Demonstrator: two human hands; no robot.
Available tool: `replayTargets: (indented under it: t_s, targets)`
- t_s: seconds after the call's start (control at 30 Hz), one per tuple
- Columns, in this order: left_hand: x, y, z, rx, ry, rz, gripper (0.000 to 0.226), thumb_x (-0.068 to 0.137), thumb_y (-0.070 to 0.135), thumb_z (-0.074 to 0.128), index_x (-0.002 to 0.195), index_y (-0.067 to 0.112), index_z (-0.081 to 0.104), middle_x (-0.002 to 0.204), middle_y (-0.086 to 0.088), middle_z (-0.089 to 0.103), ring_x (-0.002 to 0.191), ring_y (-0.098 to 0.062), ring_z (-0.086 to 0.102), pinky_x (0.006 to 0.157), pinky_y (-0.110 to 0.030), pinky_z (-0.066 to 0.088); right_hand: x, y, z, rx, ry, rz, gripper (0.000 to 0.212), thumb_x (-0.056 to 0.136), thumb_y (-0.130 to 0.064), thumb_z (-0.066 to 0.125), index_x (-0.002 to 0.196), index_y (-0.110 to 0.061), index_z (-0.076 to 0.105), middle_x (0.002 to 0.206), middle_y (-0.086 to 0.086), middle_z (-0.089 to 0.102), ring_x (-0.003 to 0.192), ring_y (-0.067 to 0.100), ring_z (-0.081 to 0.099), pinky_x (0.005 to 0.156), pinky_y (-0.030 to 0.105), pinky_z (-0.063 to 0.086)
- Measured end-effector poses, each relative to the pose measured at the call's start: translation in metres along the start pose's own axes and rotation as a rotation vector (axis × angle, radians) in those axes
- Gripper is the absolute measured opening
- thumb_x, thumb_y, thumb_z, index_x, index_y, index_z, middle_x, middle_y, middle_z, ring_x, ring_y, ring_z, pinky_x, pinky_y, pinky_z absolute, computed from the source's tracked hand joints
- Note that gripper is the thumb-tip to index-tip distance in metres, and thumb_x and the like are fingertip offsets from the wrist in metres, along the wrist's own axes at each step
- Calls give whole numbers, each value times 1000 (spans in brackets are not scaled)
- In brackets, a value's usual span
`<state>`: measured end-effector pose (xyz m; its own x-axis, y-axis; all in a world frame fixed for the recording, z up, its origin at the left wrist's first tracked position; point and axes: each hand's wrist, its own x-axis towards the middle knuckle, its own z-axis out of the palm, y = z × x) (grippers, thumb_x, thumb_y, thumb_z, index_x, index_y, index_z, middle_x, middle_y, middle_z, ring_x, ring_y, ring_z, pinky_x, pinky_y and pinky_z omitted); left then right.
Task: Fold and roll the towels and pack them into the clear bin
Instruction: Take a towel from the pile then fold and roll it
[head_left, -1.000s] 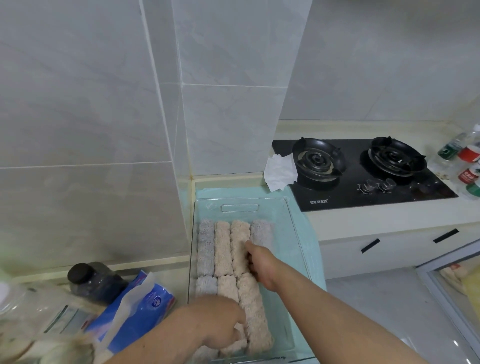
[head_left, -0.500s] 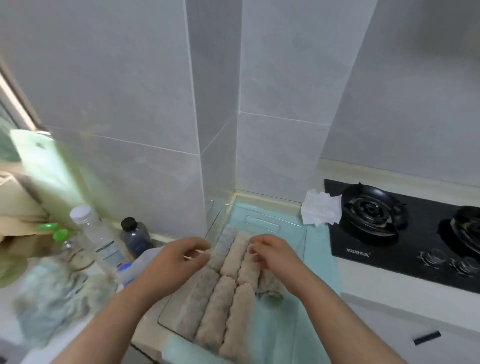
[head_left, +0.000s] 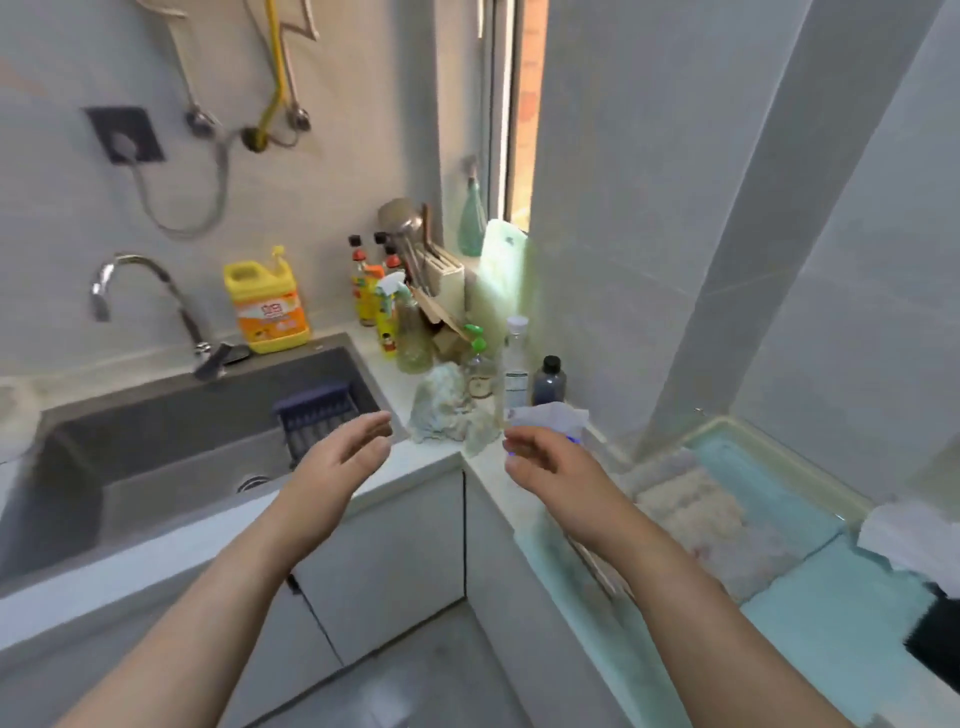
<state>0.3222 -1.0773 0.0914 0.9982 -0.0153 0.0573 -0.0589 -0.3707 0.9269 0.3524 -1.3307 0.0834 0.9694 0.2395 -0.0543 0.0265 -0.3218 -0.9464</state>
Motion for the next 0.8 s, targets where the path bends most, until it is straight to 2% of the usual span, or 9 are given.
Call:
replayTargets:
  t_s: [0.13, 0.2, 0.3, 0.4, 0.5, 0.6, 0.73, 0.8]
  targets:
    - [-75, -30, -76, 13, 186, -75, 62, 65, 82, 51, 119, 52, 51, 137, 18, 51, 129, -3, 45, 112, -42, 34, 1, -41, 89, -26, -200, -98, 28, 91, -29, 61, 118, -36, 56, 121, -14, 61, 117, 1, 54, 108, 32, 42]
    - [-117, -46, -109, -27, 309, -143, 60, 66, 70, 52, 121, 45, 51, 132, 18, 54, 127, -2, 47, 112, -39, 36, -8, -60, 140, -36, -298, -121, 35, 90, -32, 61, 124, -33, 54, 122, -15, 60, 119, 3, 53, 108, 34, 41]
    - [-181, -61, -160, -91, 475, -183, 53, 66, 59, 57, 116, 41, 53, 129, 15, 56, 123, 3, 48, 109, -32, 37, -26, -87, 219, -33, -423, -154, 38, 87, -38, 60, 124, -37, 53, 122, -18, 59, 119, 2, 52, 107, 34, 41]
    - [-254, -83, -222, -133, 624, -221, 41, 80, 44, 64, 118, 34, 53, 134, 7, 55, 126, -5, 47, 105, -26, 36, -51, -113, 300, -56, -518, -209, 36, 92, -34, 59, 127, -35, 52, 124, -20, 58, 120, 1, 51, 104, 28, 40]
    - [-337, -105, -282, -163, 810, -255, 54, 65, 59, 61, 114, 37, 57, 130, 7, 57, 126, -10, 50, 109, -37, 37, -83, -139, 382, -50, -604, -244, 36, 93, -30, 59, 129, -32, 53, 125, -18, 58, 120, 0, 51, 103, 25, 39]
    - [-416, -123, -331, -191, 948, -245, 67, 59, 58, 60, 118, 25, 57, 125, 0, 59, 116, -4, 54, 107, -38, 39, -118, -161, 461, -36, -680, -266, 37, 94, -28, 58, 130, -28, 53, 127, -15, 58, 120, 0, 51, 101, 23, 39]
    - [-490, -140, -381, -195, 1058, -273, 50, 72, 41, 56, 119, 22, 55, 126, -3, 58, 106, 2, 53, 107, -40, 39, -157, -182, 548, -113, -735, -311, 39, 93, -31, 56, 132, -30, 51, 126, -16, 57, 121, 2, 50, 98, 22, 38]
    - [-512, -150, -401, -196, 1088, -300, 52, 70, 45, 58, 118, 24, 55, 127, -2, 58, 107, 2, 53, 105, -38, 40, -169, -191, 580, -165, -770, -329, 40, 94, -33, 55, 134, -29, 50, 126, -17, 56, 120, 2, 50, 98, 22, 37]
